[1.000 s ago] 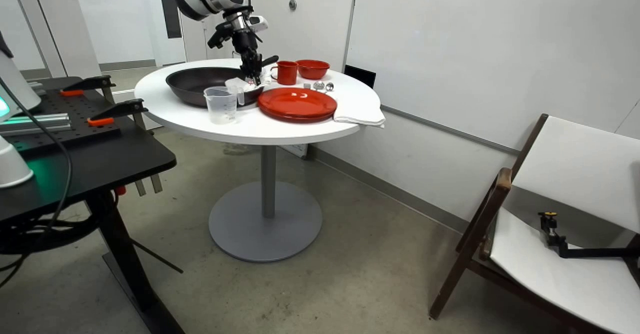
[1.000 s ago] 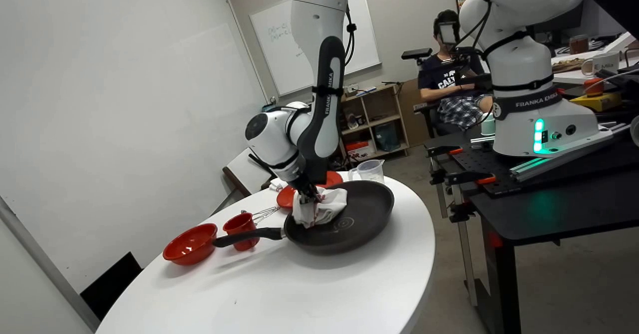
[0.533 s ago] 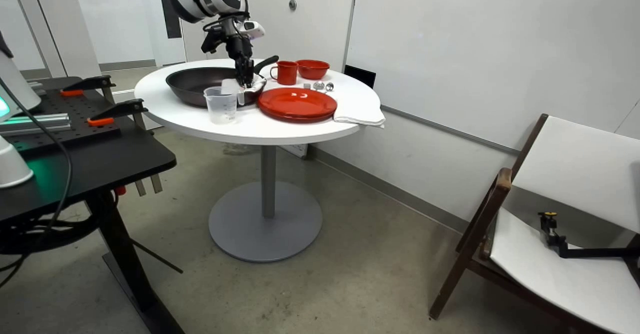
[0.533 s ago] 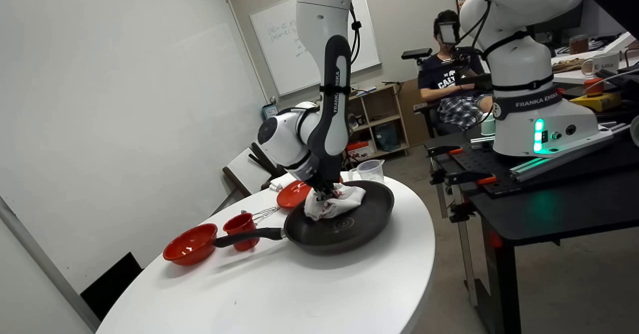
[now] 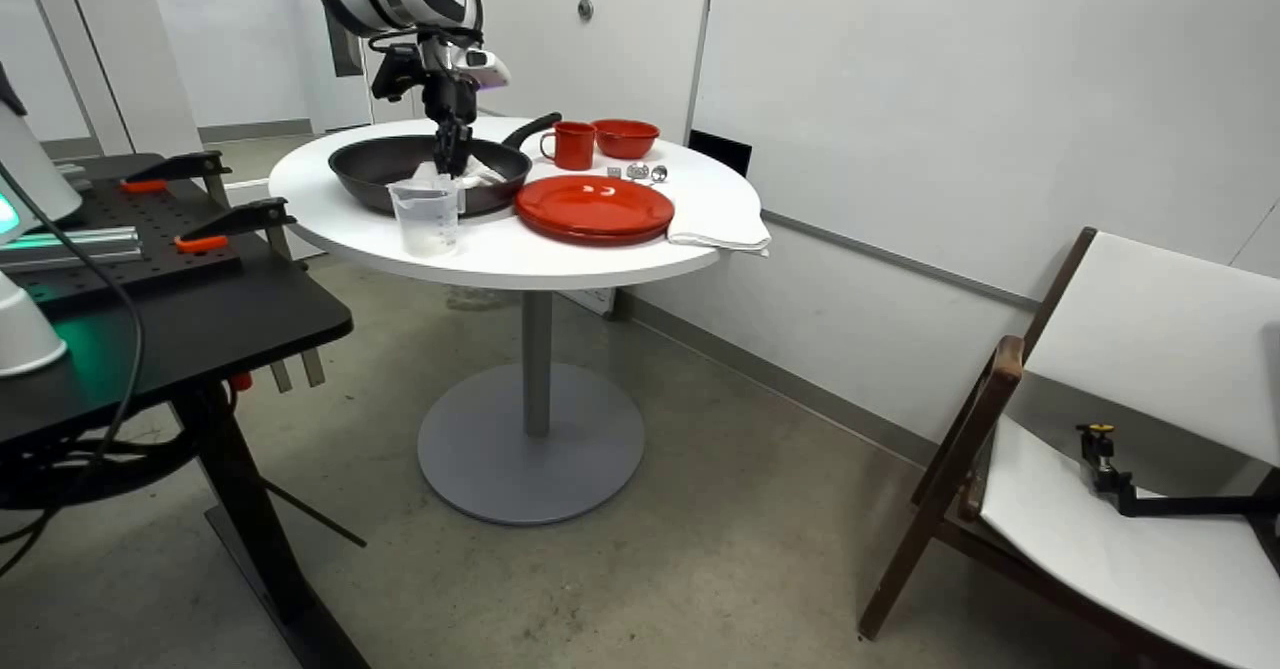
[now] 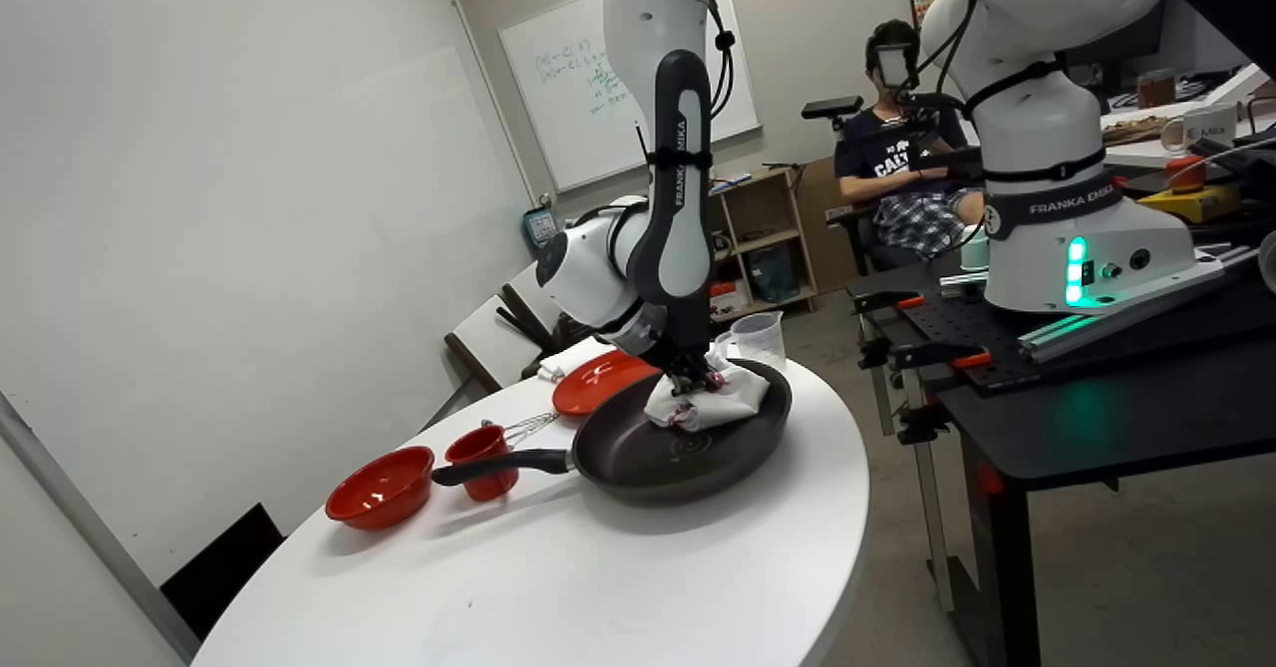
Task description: Use the towel to clean the pan
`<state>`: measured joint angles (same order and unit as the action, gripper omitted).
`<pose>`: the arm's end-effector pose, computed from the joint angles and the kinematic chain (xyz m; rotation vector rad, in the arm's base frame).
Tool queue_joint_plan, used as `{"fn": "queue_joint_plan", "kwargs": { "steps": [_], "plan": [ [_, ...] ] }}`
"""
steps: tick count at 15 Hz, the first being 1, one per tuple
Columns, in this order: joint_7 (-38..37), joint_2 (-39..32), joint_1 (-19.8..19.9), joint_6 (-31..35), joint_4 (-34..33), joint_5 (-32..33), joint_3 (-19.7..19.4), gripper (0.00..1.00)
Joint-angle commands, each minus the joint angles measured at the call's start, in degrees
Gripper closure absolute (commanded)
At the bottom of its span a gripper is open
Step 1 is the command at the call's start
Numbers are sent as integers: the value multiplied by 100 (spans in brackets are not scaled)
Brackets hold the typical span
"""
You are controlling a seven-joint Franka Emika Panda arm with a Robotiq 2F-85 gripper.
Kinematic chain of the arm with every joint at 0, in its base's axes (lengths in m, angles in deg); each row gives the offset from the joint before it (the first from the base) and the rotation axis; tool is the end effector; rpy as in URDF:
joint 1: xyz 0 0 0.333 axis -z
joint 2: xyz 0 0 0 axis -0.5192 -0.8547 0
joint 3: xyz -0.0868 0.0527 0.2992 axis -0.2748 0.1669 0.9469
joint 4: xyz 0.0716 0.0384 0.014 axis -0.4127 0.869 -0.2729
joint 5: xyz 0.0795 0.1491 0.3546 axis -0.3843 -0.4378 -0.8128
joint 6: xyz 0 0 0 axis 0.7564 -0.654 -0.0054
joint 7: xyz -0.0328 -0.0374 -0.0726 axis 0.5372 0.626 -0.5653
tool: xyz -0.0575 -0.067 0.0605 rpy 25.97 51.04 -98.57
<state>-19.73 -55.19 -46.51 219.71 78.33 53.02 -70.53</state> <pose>0.5161 0.0056 0.0907 2.5660 -0.3490 -0.3788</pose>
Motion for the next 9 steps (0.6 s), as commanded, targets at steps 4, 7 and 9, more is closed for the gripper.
{"fn": "queue_joint_plan", "kwargs": {
  "steps": [4, 7, 9],
  "plan": [
    [1048, 358, 592, -282, 77, -1392, 895, 95],
    [1422, 381, 666, -278, -93, -1974, 1170, 95],
    [1600, 366, 673, -265, -239, -2260, 1300, 95]
  ]
}}
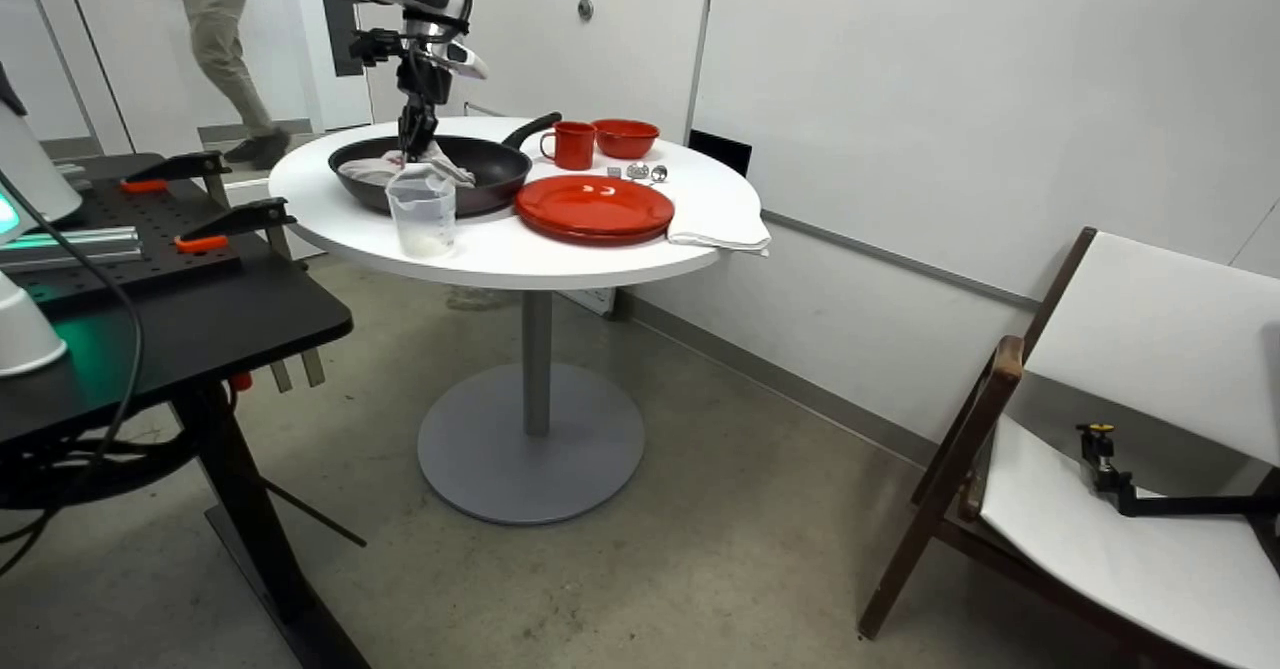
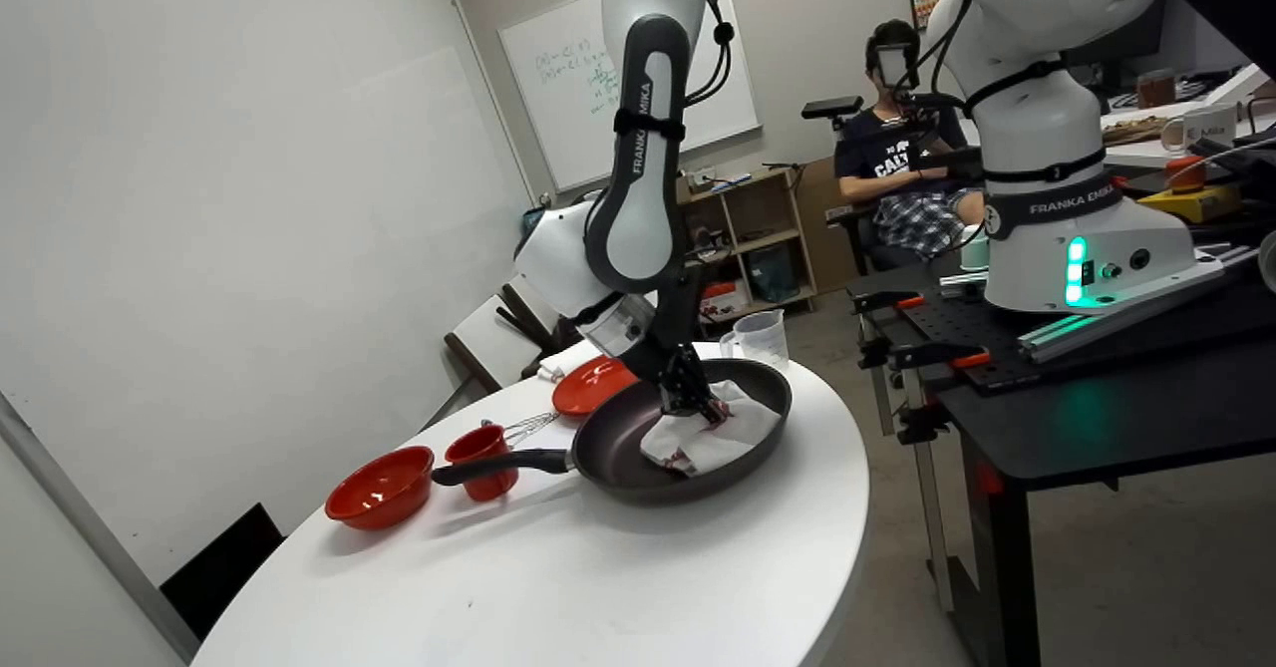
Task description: Use the towel to clean the pan
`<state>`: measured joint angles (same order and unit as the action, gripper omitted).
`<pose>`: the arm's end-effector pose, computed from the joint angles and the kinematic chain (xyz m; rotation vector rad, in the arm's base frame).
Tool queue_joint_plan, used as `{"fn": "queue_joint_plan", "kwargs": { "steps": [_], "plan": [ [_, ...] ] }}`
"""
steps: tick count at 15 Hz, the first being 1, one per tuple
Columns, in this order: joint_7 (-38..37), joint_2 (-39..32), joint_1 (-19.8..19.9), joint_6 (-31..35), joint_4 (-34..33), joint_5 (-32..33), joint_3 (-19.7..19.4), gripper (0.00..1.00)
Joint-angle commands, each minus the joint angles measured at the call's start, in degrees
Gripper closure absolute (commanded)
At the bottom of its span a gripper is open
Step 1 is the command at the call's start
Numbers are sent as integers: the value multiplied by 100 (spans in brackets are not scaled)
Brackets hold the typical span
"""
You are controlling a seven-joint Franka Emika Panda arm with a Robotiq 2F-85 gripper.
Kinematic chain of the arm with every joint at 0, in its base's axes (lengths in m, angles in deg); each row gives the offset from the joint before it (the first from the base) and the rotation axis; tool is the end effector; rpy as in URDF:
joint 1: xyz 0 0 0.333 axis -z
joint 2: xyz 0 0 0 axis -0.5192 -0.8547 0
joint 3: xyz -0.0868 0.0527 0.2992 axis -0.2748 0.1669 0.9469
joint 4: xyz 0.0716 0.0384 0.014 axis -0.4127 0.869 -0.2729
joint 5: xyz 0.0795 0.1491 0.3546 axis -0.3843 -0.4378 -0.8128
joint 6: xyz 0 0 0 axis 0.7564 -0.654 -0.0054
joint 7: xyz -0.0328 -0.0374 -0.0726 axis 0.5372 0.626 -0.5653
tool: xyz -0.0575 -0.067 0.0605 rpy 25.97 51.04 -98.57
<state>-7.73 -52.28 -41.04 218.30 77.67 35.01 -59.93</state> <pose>0.5195 0.0681 0.1096 2.8543 -0.3590 -0.5474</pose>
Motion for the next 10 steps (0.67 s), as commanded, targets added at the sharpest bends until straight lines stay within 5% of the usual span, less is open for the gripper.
{"fn": "queue_joint_plan", "kwargs": {
  "steps": [1, 10],
  "plan": [
    [458, 66, 113, -106, -255, -542, 271, 95],
    [54, -186, -521, 844, -801, 661, -328, 95]
  ]
}}
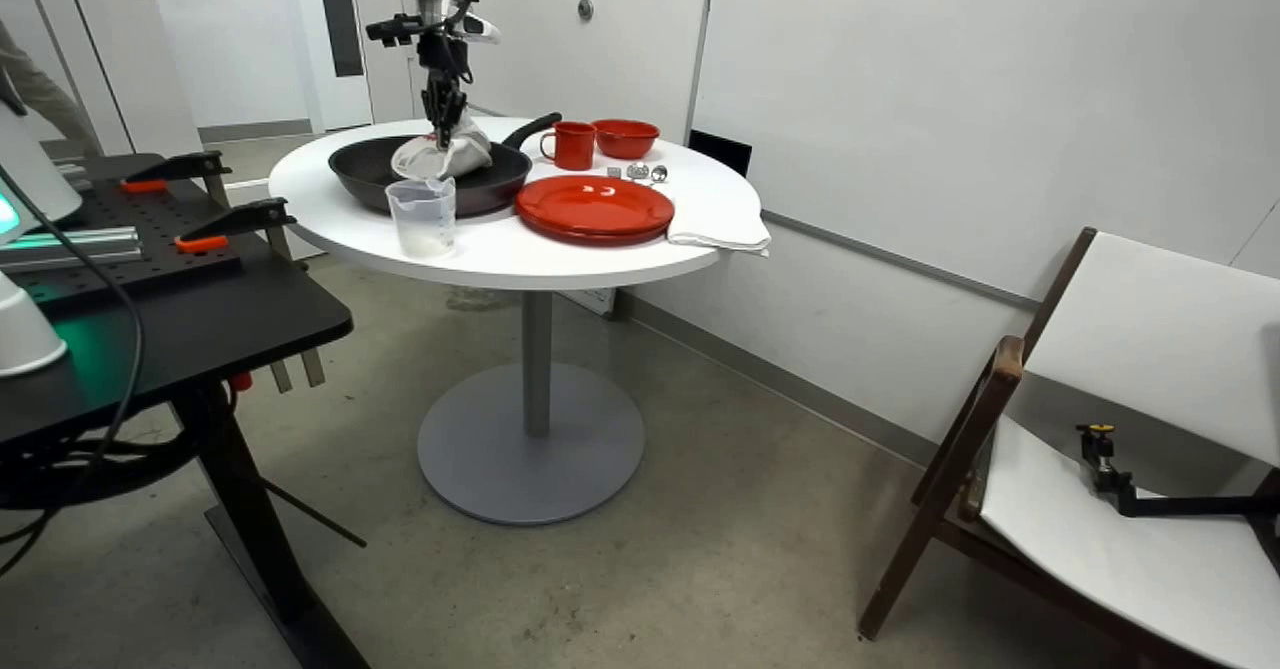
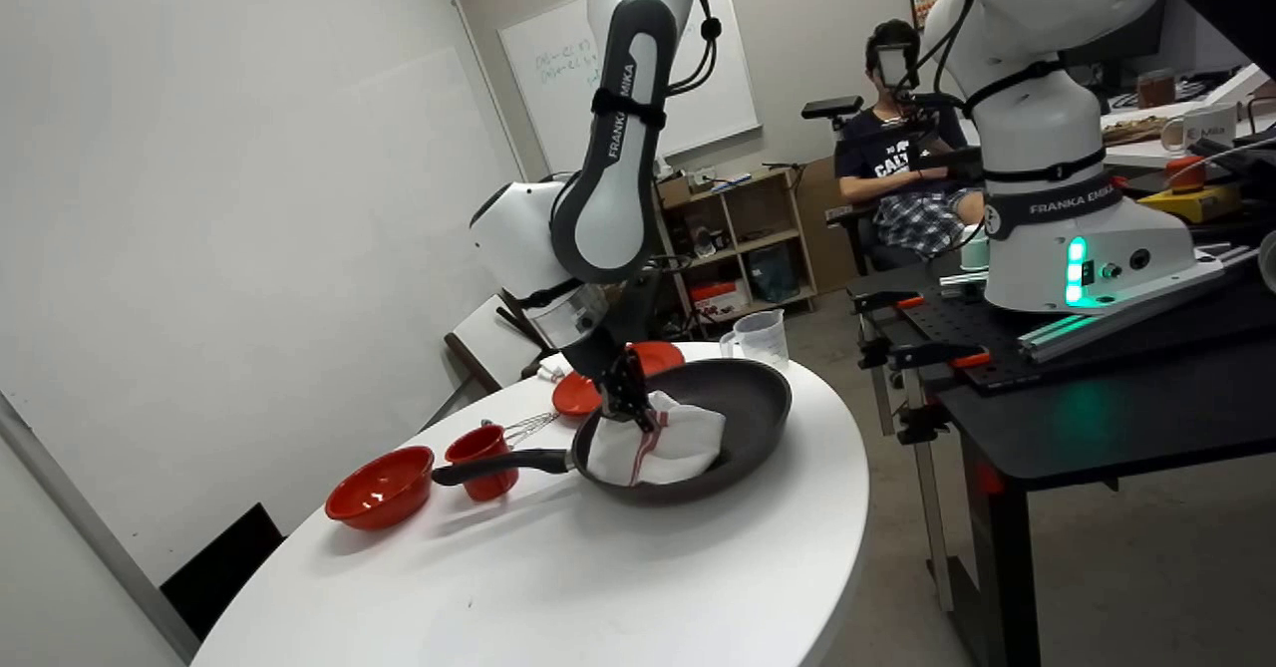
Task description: Use the towel to clean the pan
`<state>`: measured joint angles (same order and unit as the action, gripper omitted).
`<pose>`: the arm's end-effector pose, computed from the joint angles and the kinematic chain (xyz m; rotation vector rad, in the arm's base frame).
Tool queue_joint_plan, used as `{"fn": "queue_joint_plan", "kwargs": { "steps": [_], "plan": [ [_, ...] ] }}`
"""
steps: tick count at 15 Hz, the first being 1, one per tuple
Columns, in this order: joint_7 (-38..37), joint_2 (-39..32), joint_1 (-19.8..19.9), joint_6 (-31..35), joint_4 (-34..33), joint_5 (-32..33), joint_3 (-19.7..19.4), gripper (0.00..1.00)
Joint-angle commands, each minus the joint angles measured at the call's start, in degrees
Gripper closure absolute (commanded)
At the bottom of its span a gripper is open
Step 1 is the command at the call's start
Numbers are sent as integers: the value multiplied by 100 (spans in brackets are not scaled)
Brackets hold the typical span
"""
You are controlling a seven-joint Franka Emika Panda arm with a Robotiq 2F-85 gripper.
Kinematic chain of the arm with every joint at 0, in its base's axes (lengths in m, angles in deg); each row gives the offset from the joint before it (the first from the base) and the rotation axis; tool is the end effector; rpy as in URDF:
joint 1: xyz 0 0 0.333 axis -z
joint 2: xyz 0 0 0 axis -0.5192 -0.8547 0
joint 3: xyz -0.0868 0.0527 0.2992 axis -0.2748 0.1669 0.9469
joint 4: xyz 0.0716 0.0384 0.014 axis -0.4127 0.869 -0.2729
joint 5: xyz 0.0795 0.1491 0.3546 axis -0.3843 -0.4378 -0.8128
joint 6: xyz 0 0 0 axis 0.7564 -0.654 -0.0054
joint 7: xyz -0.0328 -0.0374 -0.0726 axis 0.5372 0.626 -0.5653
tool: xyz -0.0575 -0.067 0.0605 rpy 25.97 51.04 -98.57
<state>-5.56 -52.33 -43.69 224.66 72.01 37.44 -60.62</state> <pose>0.5717 0.0975 0.1453 2.9434 -0.2098 -0.2471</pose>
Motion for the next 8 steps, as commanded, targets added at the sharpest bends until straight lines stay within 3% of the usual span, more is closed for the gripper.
{"fn": "queue_joint_plan", "kwargs": {
  "steps": [1, 8],
  "plan": [
    [-204, -224, -311, 255, -285, 578, -331, 95],
    [-829, -490, -705, 611, -313, 1920, -1202, 95]
  ]
}}
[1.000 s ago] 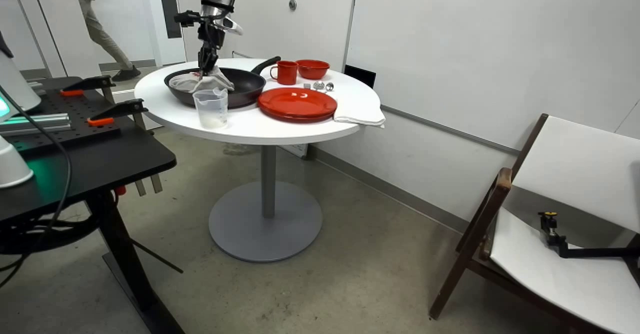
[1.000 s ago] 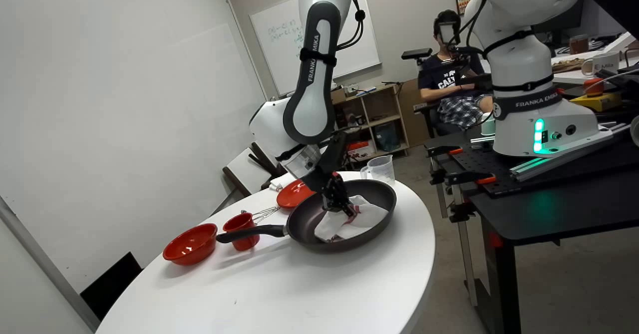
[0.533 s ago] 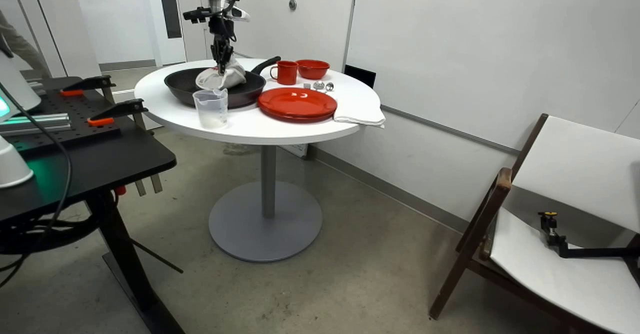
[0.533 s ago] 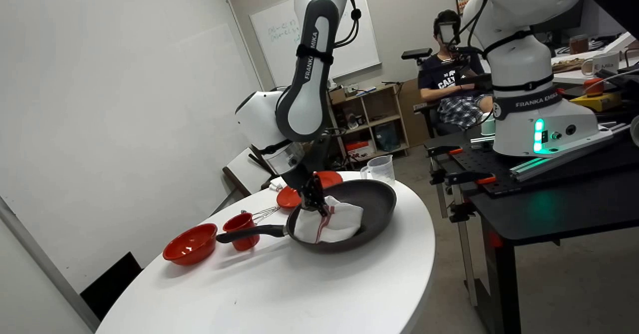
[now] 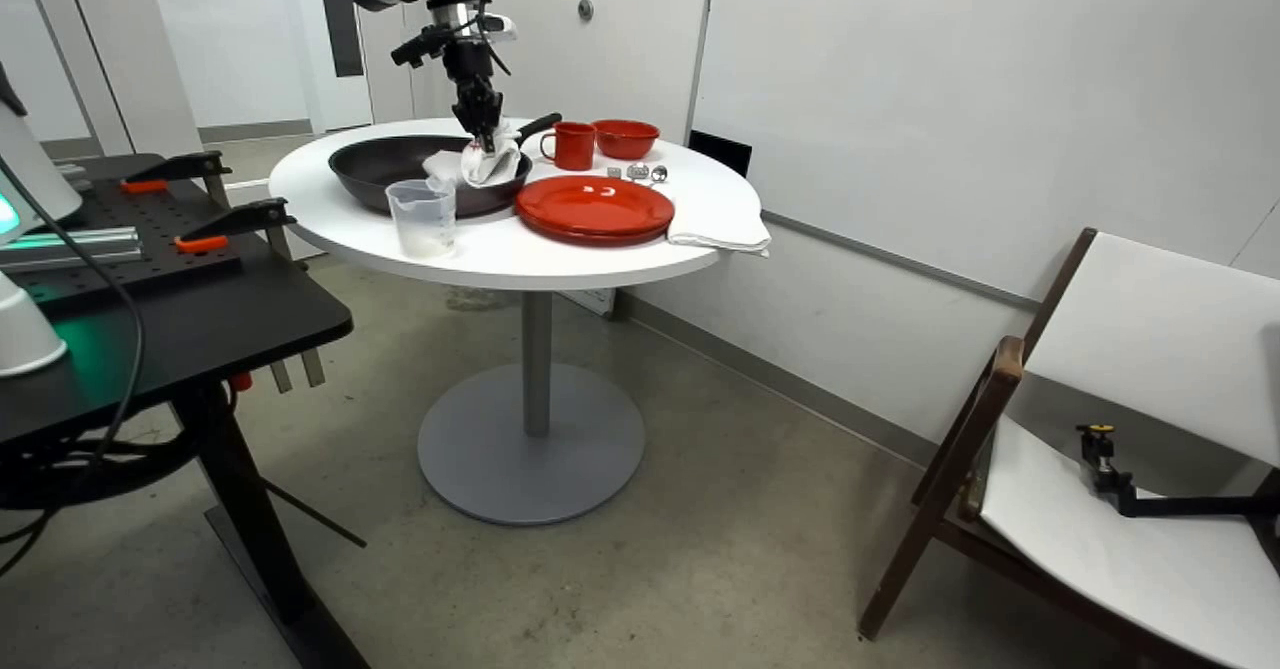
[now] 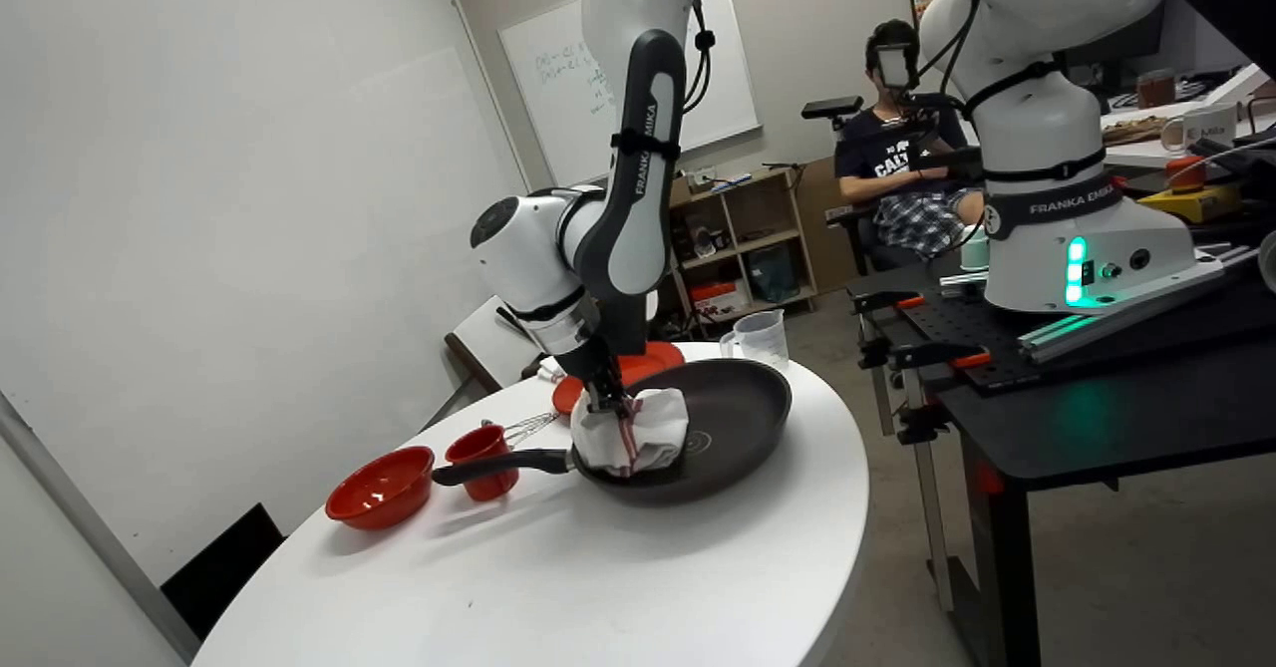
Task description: Use the towel to clean the pan
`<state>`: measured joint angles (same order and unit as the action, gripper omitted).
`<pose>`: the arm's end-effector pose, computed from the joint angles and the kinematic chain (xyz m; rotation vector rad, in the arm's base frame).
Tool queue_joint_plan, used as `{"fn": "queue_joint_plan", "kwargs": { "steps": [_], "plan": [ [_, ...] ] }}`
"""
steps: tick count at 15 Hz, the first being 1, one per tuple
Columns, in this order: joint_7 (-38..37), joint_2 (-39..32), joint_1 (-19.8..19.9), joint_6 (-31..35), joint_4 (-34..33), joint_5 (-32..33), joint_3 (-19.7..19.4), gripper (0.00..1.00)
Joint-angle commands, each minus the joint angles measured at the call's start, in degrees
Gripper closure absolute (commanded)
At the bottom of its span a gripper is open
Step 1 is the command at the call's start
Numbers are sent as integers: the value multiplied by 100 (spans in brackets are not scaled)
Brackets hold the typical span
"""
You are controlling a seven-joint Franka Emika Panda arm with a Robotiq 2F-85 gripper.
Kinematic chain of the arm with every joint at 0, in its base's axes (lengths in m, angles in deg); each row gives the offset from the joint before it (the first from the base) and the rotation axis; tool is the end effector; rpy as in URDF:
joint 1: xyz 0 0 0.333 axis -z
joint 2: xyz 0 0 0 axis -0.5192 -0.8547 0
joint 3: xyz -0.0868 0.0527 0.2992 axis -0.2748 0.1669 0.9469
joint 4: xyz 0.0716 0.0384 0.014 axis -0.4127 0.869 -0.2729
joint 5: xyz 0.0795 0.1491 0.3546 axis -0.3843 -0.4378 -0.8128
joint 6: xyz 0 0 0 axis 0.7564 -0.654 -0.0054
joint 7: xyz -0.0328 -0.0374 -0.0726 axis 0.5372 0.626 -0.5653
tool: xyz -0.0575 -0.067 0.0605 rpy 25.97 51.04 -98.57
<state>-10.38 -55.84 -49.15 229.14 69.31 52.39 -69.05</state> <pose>0.5943 0.0720 0.1367 2.7534 -0.0453 -0.0401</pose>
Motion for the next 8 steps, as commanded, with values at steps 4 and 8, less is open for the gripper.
{"fn": "queue_joint_plan", "kwargs": {
  "steps": [4, 8],
  "plan": [
    [-532, -84, -10, 13, 159, 354, -432, 95],
    [-462, -30, 303, -366, 310, -297, -159, 95]
  ]
}}
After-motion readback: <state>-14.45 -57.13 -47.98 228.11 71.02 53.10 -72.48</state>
